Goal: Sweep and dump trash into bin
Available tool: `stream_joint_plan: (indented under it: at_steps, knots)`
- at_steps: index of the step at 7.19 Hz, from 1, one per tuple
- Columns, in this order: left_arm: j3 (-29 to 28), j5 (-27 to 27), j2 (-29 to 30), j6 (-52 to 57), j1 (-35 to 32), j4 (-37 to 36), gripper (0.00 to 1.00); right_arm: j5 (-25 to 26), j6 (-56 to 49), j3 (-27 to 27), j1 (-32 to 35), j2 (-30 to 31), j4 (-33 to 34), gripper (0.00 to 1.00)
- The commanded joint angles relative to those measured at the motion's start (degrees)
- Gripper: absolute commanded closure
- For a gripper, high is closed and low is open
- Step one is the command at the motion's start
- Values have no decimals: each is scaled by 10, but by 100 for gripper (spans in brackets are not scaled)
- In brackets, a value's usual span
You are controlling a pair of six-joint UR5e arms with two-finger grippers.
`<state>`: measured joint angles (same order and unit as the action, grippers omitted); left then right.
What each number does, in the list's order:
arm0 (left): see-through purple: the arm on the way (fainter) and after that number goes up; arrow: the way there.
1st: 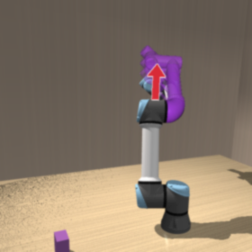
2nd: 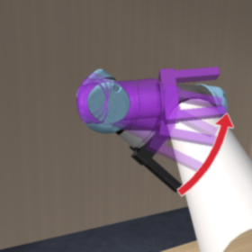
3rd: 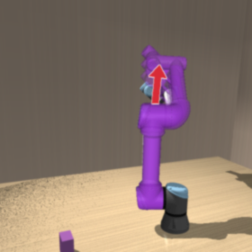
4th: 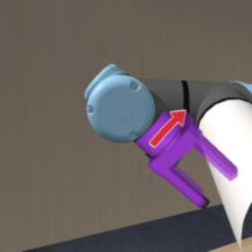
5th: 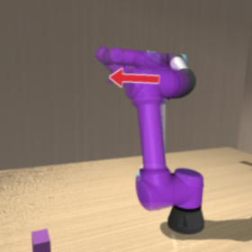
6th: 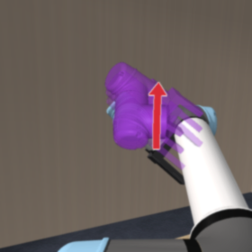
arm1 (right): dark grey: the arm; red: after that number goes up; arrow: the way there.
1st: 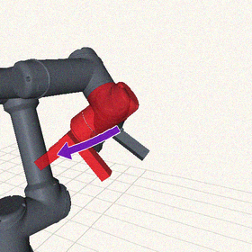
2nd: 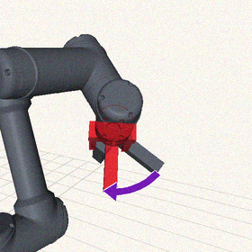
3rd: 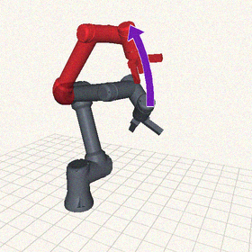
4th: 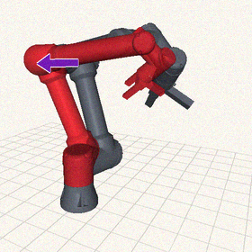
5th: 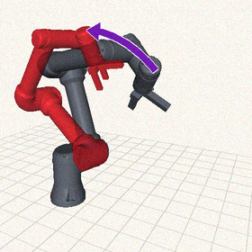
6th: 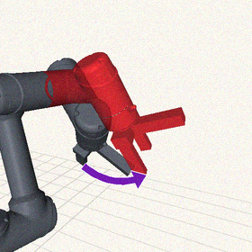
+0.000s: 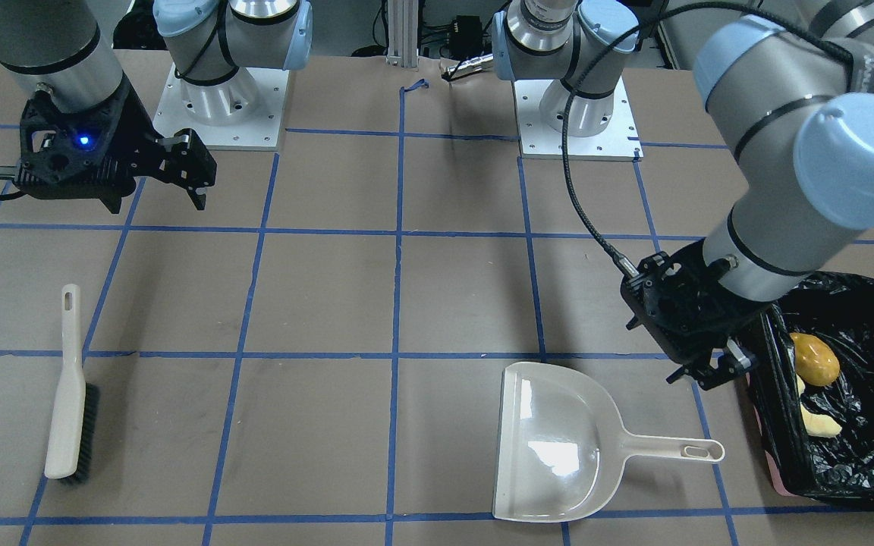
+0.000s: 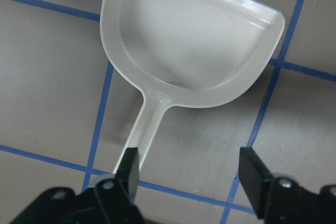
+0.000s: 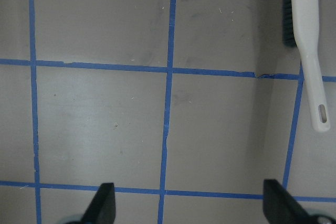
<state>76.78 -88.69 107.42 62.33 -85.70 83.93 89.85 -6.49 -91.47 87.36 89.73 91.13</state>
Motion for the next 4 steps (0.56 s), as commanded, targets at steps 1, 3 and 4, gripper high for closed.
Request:
stream_joint_plan:
  at_steps: [1,3,4]
  knots:
    - [8,-1,-61,-207,-8,58,18,0,0,0,0,-1,0,0]
    - [12,7,-91,-459,-13,73,7,0,-2,0,0,-1,1,0]
    - [24,-2,-106,-508,-27,75,0,0,0,1,0,-1,2,0]
